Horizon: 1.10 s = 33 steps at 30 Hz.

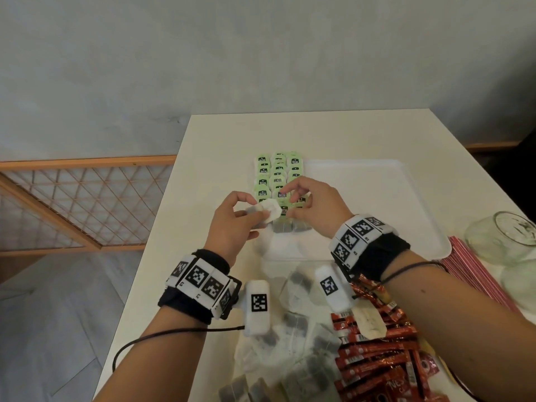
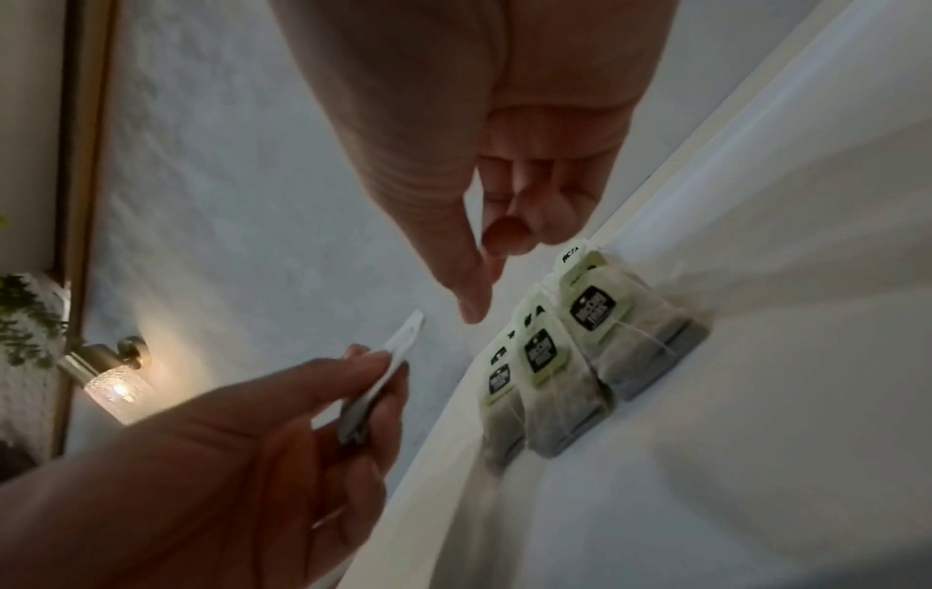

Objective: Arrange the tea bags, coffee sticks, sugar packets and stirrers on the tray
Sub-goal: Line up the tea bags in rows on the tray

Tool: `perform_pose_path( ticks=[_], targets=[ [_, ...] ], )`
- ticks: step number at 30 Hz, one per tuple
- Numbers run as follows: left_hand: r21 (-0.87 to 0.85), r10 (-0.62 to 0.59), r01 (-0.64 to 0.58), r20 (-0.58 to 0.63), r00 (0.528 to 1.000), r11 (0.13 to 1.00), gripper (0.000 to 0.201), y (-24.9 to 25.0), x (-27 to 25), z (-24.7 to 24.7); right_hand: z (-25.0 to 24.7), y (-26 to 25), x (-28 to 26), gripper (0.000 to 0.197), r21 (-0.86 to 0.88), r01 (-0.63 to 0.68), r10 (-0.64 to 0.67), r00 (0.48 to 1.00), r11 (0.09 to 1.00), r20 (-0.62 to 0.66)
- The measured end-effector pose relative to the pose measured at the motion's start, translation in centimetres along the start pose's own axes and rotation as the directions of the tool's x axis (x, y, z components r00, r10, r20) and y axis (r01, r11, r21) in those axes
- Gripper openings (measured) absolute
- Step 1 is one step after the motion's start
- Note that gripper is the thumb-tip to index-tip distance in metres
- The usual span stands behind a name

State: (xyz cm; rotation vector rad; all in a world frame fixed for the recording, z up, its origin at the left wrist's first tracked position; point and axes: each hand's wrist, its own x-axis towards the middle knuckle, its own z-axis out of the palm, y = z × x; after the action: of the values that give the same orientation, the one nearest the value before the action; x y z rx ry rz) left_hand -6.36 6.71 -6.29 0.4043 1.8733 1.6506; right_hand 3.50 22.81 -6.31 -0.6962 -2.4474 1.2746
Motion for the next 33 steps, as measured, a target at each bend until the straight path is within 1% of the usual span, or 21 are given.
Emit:
perform_pose_path(
  ticks=[2, 4, 7, 9, 10, 12, 14, 17, 19, 20, 21, 23, 25, 27, 30, 33],
  targets=[
    [0.001, 0.0, 0.0, 0.064, 0.998, 1.0, 0.02, 0.3, -0.4, 0.4, -0.2, 0.0, -1.0, 0.036, 0.028, 0.088, -0.089, 0.995, 0.996, 0.043],
    [0.026, -0.005, 0.002, 0.127, 0.992, 1.0, 0.017, 0.5, -0.7, 0.7, -0.5, 0.2, -1.7, 0.031, 0.028, 0.139, -0.14, 0.988, 0.99, 0.07],
    [0.079, -0.044, 0.027, 0.225, 0.973, 0.997, 0.009, 0.8, -1.2, 1.1, -1.4, 0.3, -2.2, 0.019, 0.023, 0.168, -0.169, 0.983, 0.985, 0.071],
    [0.109, -0.063, 0.034, 0.275, 0.959, 0.993, 0.001, 0.8, -1.6, 1.1, -2.0, 0.2, -2.6, 0.012, 0.012, 0.16, -0.161, 0.984, 0.987, 0.077],
    [0.132, -0.061, 0.023, 0.287, 0.956, 0.991, 0.005, 0.8, -1.7, 1.1, -2.2, 0.1, -2.7, 0.01, 0.014, 0.148, -0.149, 0.986, 0.989, 0.081],
    [0.22, -0.041, -0.026, 0.294, 0.955, 0.975, 0.014, 0.7, -1.9, 1.1, -2.4, -0.1, -2.9, 0.01, 0.031, 0.134, -0.137, 0.986, 0.99, 0.097],
    [0.316, 0.008, -0.111, 0.31, 0.951, 0.942, 0.022, 0.8, -2.1, 1.1, -2.5, -0.3, -2.8, 0.01, 0.016, 0.135, -0.136, 0.984, 0.991, 0.115],
    [0.433, 0.095, -0.251, 0.349, 0.932, 0.866, 0.027, 1.0, -2.1, 1.0, -2.4, -0.7, -2.5, 0.009, -0.034, 0.136, -0.13, 0.984, 0.99, 0.124],
    [0.525, 0.131, -0.289, 0.318, 0.939, 0.8, 0.024, 0.9, -1.6, 0.6, -2.2, -1.1, -2.3, 0.01, -0.035, 0.132, -0.127, 0.986, 0.991, 0.11],
    [0.572, 0.137, -0.285, 0.289, 0.948, 0.769, 0.02, 0.9, -1.2, 0.3, -2.1, -1.1, -2.3, 0.011, -0.03, 0.122, -0.118, 0.988, 0.992, 0.094],
    [0.61, 0.128, -0.264, 0.258, 0.958, 0.747, 0.019, 0.8, -0.8, 0.0, -2.1, -0.9, -2.2, 0.012, -0.013, 0.102, -0.1, 0.992, 0.995, 0.076],
    [0.656, 0.073, -0.192, 0.204, 0.976, 0.73, 0.02, 0.6, 0.1, -0.8, -2.2, -0.3, -2.0, 0.012, 0.049, 0.032, -0.034, 0.998, 0.998, 0.044],
    [0.684, -0.006, -0.116, 0.173, 0.985, 0.72, 0.017, 0.3, 1.1, -1.4, -2.4, 0.6, -1.8, 0.009, 0.066, -0.052, 0.05, 0.998, 0.996, 0.038],
    [0.683, -0.052, -0.058, 0.139, 0.989, 0.728, 0.012, -0.2, 2.0, -1.7, -2.5, 1.7, -1.7, 0.006, 0.031, -0.125, 0.124, 0.992, 0.992, 0.039],
    [0.657, -0.059, -0.024, 0.105, 0.993, 0.754, 0.016, -0.7, 2.9, -1.6, -2.4, 3.0, -1.7, 0.006, 0.044, -0.215, 0.214, 0.977, 0.976, 0.024],
    [0.629, -0.046, 0.002, 0.054, 0.997, 0.777, 0.01, -0.9, 3.6, -1.2, -2.4, 3.5, -1.3, 0.008, 0.08, -0.289, 0.289, 0.957, 0.954, 0.008]
  ],
)
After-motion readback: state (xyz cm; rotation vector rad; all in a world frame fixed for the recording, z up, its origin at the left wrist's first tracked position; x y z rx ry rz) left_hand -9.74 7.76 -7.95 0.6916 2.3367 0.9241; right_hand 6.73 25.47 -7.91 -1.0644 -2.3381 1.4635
